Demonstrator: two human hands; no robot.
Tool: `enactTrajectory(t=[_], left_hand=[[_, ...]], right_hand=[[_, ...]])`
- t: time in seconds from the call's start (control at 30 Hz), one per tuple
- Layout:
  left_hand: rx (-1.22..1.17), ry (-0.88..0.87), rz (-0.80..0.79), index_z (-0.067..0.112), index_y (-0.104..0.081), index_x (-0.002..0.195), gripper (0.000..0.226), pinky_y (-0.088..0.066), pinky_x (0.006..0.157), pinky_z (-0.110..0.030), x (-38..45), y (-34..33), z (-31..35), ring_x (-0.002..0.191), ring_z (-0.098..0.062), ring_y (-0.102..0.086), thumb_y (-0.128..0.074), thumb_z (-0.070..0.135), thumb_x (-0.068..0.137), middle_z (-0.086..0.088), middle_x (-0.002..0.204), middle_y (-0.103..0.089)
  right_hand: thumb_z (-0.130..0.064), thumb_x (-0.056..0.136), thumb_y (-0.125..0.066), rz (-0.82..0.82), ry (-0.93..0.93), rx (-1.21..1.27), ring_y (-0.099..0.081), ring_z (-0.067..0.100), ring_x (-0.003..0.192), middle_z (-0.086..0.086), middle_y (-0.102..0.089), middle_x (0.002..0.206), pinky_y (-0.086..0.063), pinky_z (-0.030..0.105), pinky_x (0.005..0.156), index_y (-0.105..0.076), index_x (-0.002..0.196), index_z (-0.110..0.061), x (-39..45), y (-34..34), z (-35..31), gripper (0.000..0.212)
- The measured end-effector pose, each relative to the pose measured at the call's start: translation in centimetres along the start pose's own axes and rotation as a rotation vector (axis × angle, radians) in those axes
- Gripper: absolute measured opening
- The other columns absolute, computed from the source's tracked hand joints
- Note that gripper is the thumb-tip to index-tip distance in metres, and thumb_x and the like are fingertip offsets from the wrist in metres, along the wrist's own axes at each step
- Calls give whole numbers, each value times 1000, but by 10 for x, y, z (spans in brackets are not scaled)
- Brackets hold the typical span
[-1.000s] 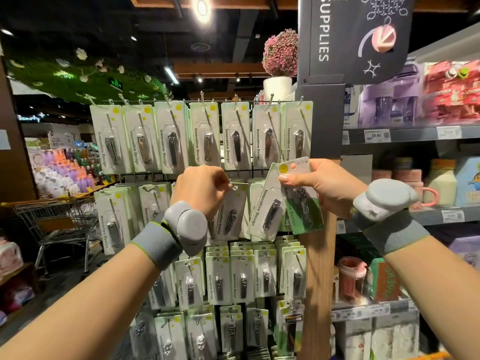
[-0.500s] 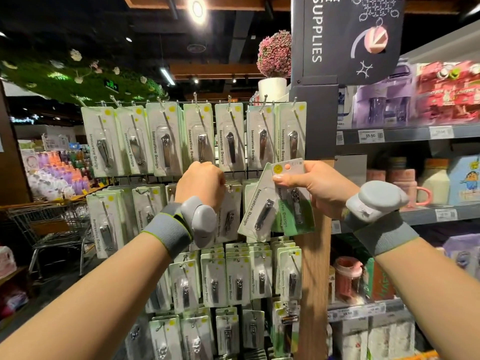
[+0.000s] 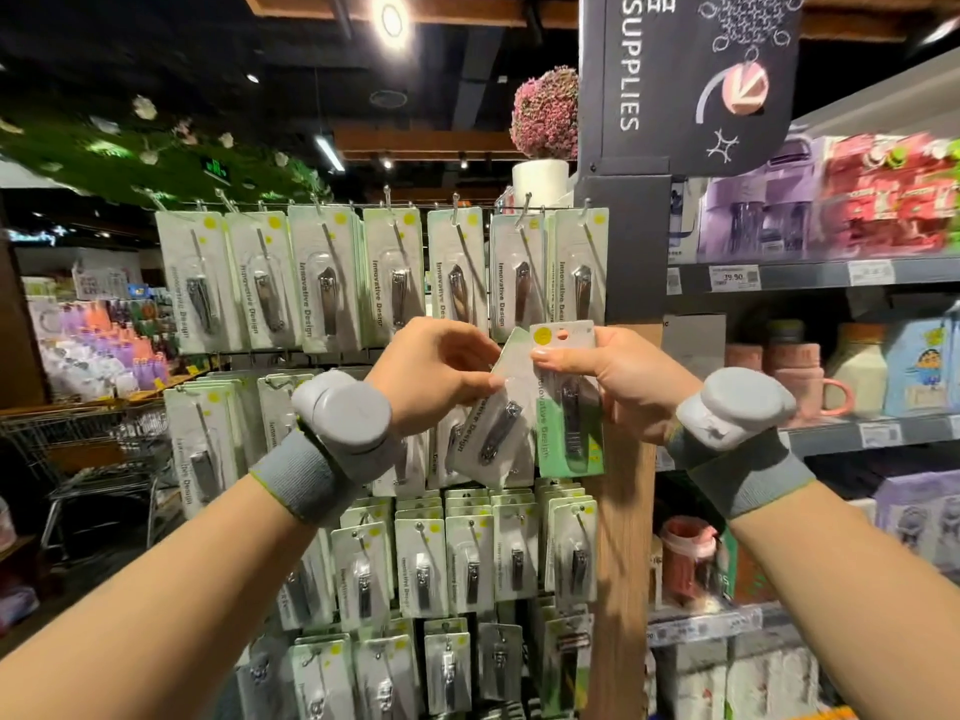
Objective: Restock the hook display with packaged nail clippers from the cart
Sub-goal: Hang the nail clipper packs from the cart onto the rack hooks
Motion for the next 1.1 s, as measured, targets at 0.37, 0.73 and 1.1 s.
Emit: enactTrajectory(t=[0.37, 0.73, 1.1], left_hand=[[-53, -7, 123, 29, -55, 117, 52, -50, 55, -18, -26, 52, -23, 62, -8, -54, -64, -8, 81, -6, 77, -61], [-16, -32, 237, 16, -59, 91, 19, -47, 45, -17, -27, 45, -25, 49, -4, -59, -69, 2, 81, 7, 62, -67], [-18, 14, 256, 8, -61, 78, 13, -49, 49, -21, -44, 43, -33, 50, -6, -54, -71, 0, 78, -4, 65, -64]], right_hand=[[-3, 95, -44, 4, 18, 351, -72, 24, 74, 14, -73, 85, -60, 33, 66, -59, 99, -1, -10, 26, -7, 15], [1, 90, -53, 67, 15, 271, -70, 10, 70, 4, -74, 79, -55, 19, 60, -64, 98, -7, -16, 30, 14, 15], [-4, 85, -60, 9, 32, 193, -70, 16, 75, 9, -74, 83, -58, 24, 67, -68, 93, -5, -8, -6, 7, 11]])
Point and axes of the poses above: each hand's wrist, its own x-axis towards the middle knuckle, its own y-axis out of the back of the hand, z = x × y, the point moved 6 cm from there along x, towards the middle knuckle
